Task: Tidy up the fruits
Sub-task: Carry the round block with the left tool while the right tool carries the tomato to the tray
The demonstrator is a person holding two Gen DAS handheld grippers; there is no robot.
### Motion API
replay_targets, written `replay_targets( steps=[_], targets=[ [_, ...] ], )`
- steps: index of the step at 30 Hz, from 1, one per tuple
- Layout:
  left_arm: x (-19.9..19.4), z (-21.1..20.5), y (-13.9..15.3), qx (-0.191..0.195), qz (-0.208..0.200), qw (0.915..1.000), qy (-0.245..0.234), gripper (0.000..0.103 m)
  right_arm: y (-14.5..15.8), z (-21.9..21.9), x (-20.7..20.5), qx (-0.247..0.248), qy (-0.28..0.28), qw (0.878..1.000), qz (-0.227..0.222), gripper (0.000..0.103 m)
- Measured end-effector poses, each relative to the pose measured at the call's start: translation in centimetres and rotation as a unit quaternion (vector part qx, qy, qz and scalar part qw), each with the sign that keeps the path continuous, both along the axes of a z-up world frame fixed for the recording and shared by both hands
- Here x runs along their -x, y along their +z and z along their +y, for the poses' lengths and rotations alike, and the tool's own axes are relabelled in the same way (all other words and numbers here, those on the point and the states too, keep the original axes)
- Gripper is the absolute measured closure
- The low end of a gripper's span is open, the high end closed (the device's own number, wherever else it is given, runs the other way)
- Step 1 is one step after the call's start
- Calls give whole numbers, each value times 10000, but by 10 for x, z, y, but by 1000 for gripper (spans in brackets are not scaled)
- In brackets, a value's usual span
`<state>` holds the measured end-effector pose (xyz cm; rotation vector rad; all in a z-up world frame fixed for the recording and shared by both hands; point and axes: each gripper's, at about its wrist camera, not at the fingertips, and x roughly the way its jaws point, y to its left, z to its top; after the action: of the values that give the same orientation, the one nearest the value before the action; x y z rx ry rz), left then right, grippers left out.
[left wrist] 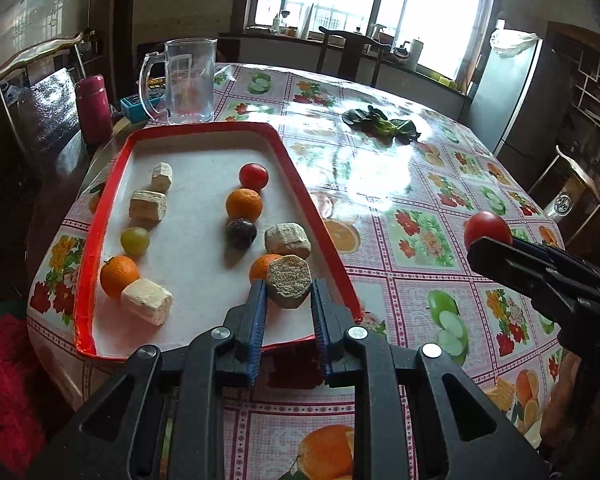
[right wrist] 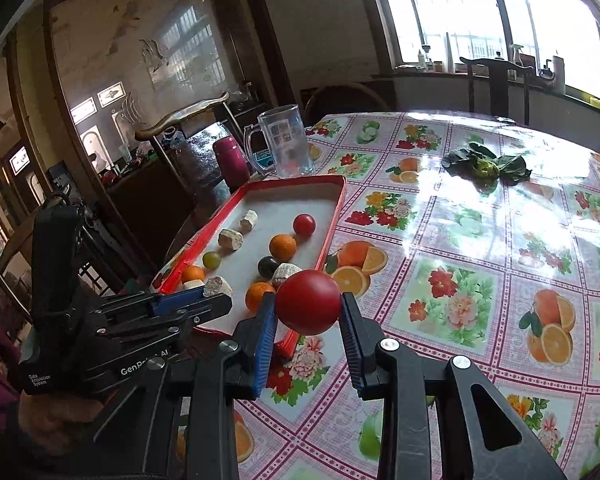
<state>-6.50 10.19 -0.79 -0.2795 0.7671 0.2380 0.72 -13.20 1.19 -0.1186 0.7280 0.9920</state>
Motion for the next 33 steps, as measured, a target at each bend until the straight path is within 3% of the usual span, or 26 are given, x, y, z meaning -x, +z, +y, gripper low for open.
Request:
replay_targets(
  steps=[33],
  targets=[
    [9, 66, -8, 191, 57, 9980, 607, 83, -15, 76, -29, 157, 425, 9988, 186, 71]
  ],
)
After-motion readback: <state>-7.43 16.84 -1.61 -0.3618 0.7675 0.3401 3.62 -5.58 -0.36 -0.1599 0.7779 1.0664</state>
